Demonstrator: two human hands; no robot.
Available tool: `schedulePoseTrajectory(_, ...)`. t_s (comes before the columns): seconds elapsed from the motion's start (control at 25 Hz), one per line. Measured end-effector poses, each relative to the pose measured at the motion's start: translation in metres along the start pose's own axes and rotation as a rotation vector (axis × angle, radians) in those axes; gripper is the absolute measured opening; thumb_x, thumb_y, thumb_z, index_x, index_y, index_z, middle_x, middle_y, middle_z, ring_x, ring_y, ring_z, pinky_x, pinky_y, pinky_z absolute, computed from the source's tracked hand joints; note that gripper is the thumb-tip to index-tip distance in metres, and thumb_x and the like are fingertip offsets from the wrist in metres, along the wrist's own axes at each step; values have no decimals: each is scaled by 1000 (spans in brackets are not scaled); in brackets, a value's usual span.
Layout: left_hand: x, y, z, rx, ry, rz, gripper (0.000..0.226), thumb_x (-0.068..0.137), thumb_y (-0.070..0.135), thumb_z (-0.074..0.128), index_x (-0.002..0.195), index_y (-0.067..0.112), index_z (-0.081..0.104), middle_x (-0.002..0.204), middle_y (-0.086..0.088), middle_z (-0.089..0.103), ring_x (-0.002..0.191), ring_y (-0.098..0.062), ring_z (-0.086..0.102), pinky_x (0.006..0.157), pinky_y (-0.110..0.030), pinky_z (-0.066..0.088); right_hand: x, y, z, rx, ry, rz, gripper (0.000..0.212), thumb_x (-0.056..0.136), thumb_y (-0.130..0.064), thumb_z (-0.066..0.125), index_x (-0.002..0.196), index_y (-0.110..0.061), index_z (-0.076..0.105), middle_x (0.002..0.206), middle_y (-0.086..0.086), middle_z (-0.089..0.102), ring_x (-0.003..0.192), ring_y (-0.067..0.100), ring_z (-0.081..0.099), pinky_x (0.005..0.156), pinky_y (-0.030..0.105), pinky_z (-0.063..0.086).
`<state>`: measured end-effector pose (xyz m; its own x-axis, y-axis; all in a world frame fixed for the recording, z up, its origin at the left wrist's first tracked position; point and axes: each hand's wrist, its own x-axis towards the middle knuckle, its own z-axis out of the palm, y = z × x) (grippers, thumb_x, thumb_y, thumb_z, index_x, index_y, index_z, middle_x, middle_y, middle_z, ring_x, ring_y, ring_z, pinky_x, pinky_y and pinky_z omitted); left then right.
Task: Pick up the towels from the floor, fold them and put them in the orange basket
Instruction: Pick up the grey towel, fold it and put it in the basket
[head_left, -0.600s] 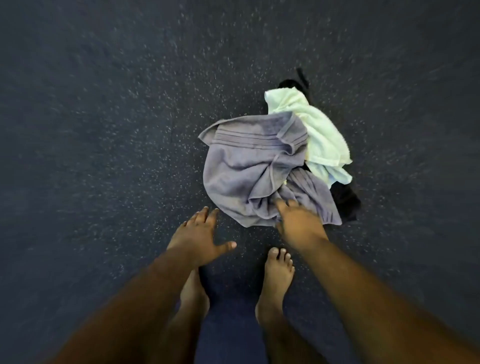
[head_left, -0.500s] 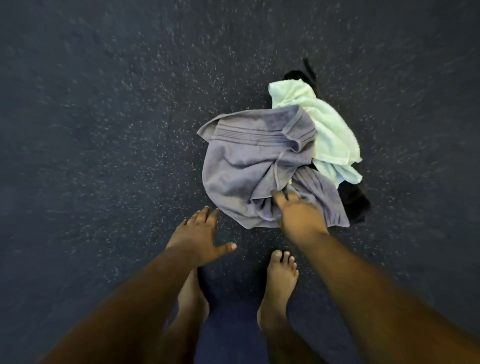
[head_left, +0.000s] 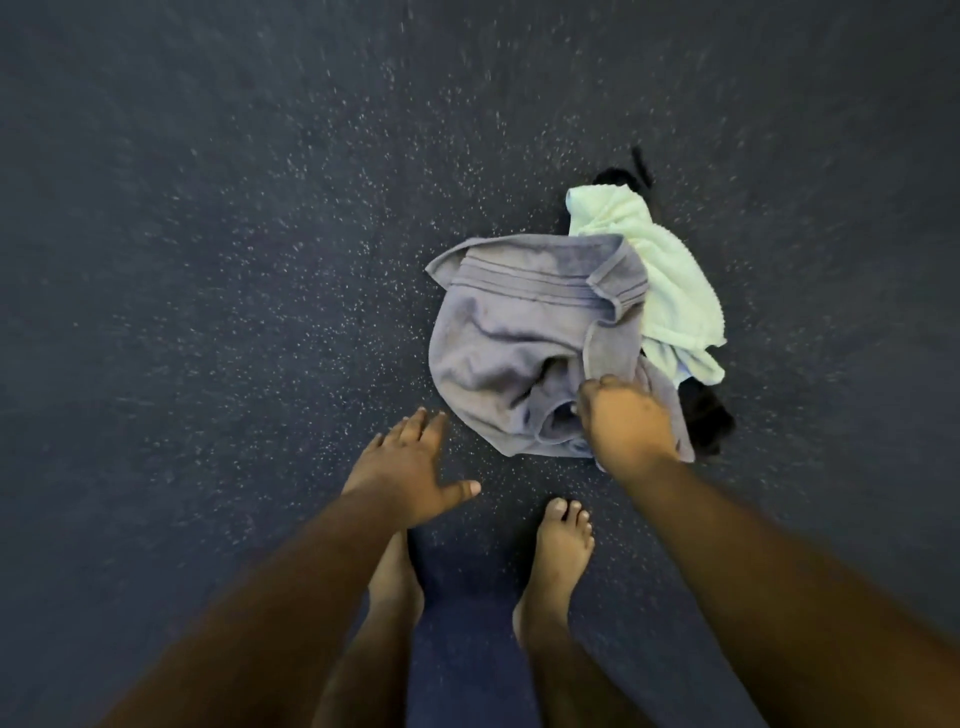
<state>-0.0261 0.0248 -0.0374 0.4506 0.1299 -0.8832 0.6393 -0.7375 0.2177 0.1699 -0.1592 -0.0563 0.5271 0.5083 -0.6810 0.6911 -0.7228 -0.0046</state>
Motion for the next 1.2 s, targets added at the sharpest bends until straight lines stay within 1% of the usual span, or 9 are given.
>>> schedulePoseTrajectory(0.08, -42, 7, -26, -5, 12, 11, 108, 85, 82, 46, 162, 27, -3, 171, -2, -5, 157, -24, 6, 126, -45, 12, -37, -11, -35, 191, 25, 74, 18, 100, -27, 54, 103, -15, 67, 101, 9, 66, 90, 33, 66, 71, 38, 54)
schedulePoseTrajectory(0.2, -117, 16, -80, -22, 45, 14, 108, 84, 83, 46, 163, 25, 0, 171, -3, -2, 157, -24, 8, 126, -46, 15, -92, -31, -109, 308, 50, 103, 17, 98, -30, 56, 96, -19, 69, 100, 6, 67, 91, 30, 66, 76, 36, 54)
schedulePoseTrajectory(0.32, -197, 28, -134, -53, 71, 26, 108, 84, 82, 47, 163, 24, 1, 171, -3, -1, 157, -24, 9, 126, -47, 15, -146, -49, -188, 365, 12, 147, 16, 94, -33, 59, 97, -20, 69, 104, 2, 63, 101, 26, 62, 84, 32, 46)
schedulePoseTrajectory(0.44, -294, 34, -193, -59, 158, 30, 109, 83, 84, 47, 163, 25, 2, 171, -4, 1, 157, -24, 10, 126, -47, 16, -214, -69, -287, 516, 68, 206, 17, 94, -35, 53, 100, -27, 66, 103, 3, 68, 95, 28, 64, 79, 34, 48)
schedulePoseTrajectory(0.64, -431, 40, -272, -24, 291, 105, 110, 81, 87, 45, 163, 27, 2, 171, -2, 1, 157, -23, 11, 126, -46, 19, -320, -85, -417, 543, 367, 269, 24, 96, -46, 49, 95, -29, 66, 98, -1, 69, 89, 26, 66, 79, 38, 53)
schedulePoseTrajectory(0.72, -472, 41, -317, 25, 379, 146, 109, 82, 86, 45, 163, 27, 2, 171, -2, 1, 157, -22, 11, 126, -45, 19, -349, -90, -473, 611, 440, 271, 19, 96, -43, 53, 87, -29, 62, 102, -2, 68, 87, 27, 66, 71, 35, 50)
schedulePoseTrajectory(0.88, -513, 52, -395, 116, 499, 199, 108, 83, 86, 44, 163, 27, 2, 171, -1, 1, 157, -22, 12, 126, -45, 18, -373, -91, -559, 619, 544, 254, 22, 99, -38, 57, 78, -30, 54, 103, 0, 64, 85, 28, 63, 66, 32, 40)
schedulePoseTrajectory(1.0, -522, 62, -447, 149, 557, 213, 108, 83, 86, 43, 163, 27, 2, 171, -1, 2, 157, -22, 12, 126, -45, 18, -369, -92, -612, 575, 597, 198, 19, 99, -41, 56, 84, -29, 59, 104, -2, 63, 88, 26, 63, 67, 32, 42)
schedulePoseTrajectory(1.2, -496, 94, -546, 216, 612, 220, 107, 84, 85, 43, 163, 26, 0, 171, -1, -1, 157, -22, 7, 127, -47, 14, -315, -70, -701, 468, 657, 113, 20, 101, -41, 54, 91, -28, 66, 101, -7, 63, 79, 18, 58, 65, 33, 48)
